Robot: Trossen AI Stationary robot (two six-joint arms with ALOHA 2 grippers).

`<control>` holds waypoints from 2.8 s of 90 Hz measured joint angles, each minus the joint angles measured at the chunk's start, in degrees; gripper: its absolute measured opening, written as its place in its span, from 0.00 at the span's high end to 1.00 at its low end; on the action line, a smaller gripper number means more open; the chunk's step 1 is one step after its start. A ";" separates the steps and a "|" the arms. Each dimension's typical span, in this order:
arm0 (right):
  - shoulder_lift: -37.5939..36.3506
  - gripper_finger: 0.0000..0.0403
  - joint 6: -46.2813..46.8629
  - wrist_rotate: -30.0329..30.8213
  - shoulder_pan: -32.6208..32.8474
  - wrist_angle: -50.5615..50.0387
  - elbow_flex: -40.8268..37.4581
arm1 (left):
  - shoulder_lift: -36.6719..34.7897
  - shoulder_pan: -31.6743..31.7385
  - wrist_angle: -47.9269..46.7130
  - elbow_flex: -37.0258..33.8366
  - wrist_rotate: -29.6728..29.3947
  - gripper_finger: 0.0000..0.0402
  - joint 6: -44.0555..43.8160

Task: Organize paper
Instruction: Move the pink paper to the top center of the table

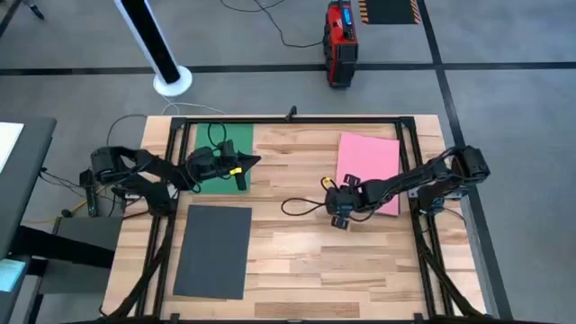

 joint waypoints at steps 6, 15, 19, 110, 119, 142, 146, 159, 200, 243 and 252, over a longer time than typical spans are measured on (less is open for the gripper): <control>0.00 0.69 -0.24 0.04 0.02 0.43 0.00 | 0.00 0.00 -0.02 0.00 0.00 1.00 0.00; 0.00 0.80 -0.45 0.11 0.11 0.65 0.00 | 0.00 -0.01 -0.04 0.00 0.00 1.00 0.00; 0.00 0.85 -0.47 0.13 0.34 0.65 0.00 | -0.01 -0.01 -0.04 0.00 0.00 1.00 0.00; -0.02 1.00 -14.88 -5.24 -1.93 21.40 3.76 | 0.00 -0.01 -0.02 0.00 0.00 1.00 0.00; -0.02 1.00 -17.05 -7.19 -3.52 24.20 3.76 | -0.01 0.01 0.00 0.00 0.00 1.00 0.00; -0.02 1.00 -21.22 -11.44 -6.34 29.57 3.76 | -0.01 0.01 0.02 0.00 0.00 1.00 0.00; -0.02 1.00 -21.49 -12.01 -6.35 30.36 3.76 | -0.02 -0.01 0.02 0.00 0.00 1.00 0.00; -0.02 1.00 -22.80 -12.42 -6.73 31.99 4.06 | -0.02 0.01 0.26 0.00 0.00 1.00 0.00; 11.09 1.00 -27.95 -20.00 -9.35 26.23 18.91 | -0.01 -0.01 0.35 0.00 0.00 1.00 0.68; 21.55 1.00 -35.80 -27.30 -9.22 15.95 34.45 | 0.00 0.01 0.14 0.00 -0.02 1.00 0.68; 21.64 1.00 -36.05 -27.28 -9.29 15.80 34.45 | -0.01 0.01 0.04 0.00 -0.04 1.00 0.67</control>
